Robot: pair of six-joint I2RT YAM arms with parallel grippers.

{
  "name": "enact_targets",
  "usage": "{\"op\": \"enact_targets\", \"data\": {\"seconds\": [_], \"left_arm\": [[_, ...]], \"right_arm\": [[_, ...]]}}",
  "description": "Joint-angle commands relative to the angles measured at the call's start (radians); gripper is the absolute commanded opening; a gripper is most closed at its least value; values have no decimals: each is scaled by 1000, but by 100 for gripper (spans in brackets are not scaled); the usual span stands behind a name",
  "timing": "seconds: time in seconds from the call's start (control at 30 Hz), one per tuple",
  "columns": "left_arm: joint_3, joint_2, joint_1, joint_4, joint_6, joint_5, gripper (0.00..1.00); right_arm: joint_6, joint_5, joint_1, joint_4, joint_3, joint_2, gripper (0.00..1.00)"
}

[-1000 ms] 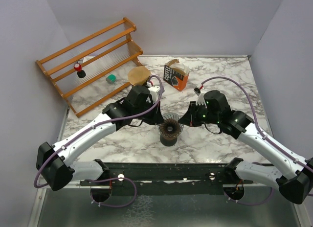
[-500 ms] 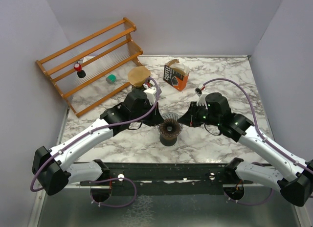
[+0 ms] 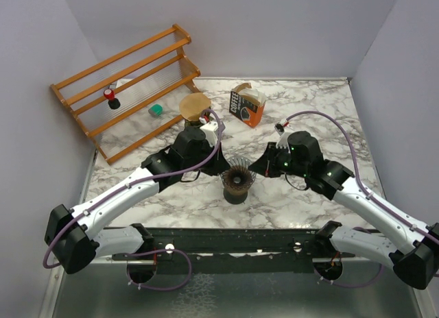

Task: Place the coffee filter in the dripper
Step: Place the coffee dripper in the dripper holder.

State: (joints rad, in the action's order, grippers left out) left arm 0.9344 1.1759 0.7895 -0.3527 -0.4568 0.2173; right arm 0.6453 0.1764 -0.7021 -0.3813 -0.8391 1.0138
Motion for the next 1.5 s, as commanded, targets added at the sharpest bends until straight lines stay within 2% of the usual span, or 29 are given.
{"op": "enact_targets", "data": {"seconds": [0.0, 0.53, 0.67, 0.73, 1.0, 1.17, 1.27, 1.47], "left_arm": [[-98, 110, 35, -181, 81, 24, 0], [-100, 106, 34, -172, 79, 31, 0], [-82, 96, 36, -174, 89, 42, 18], [-70, 89, 36, -178, 97, 37, 24], [10, 96, 35, -225, 127, 4, 31], [62, 104, 35, -258, 150, -24, 37], [89, 110, 35, -275, 163, -35, 40], [136, 111, 35, -307, 185, -72, 53]], "right_arm": [[-12, -48, -25, -143, 122, 115, 1], [-9, -70, -27, -149, 102, 109, 1], [-6, -71, -27, -159, 69, 106, 3], [-4, -71, -27, -165, 44, 105, 7], [7, -74, -27, -196, -51, 101, 15], [8, -75, -27, -210, -100, 104, 26], [9, -71, -27, -209, -126, 101, 29], [12, -63, -27, -202, -181, 106, 37]]}}
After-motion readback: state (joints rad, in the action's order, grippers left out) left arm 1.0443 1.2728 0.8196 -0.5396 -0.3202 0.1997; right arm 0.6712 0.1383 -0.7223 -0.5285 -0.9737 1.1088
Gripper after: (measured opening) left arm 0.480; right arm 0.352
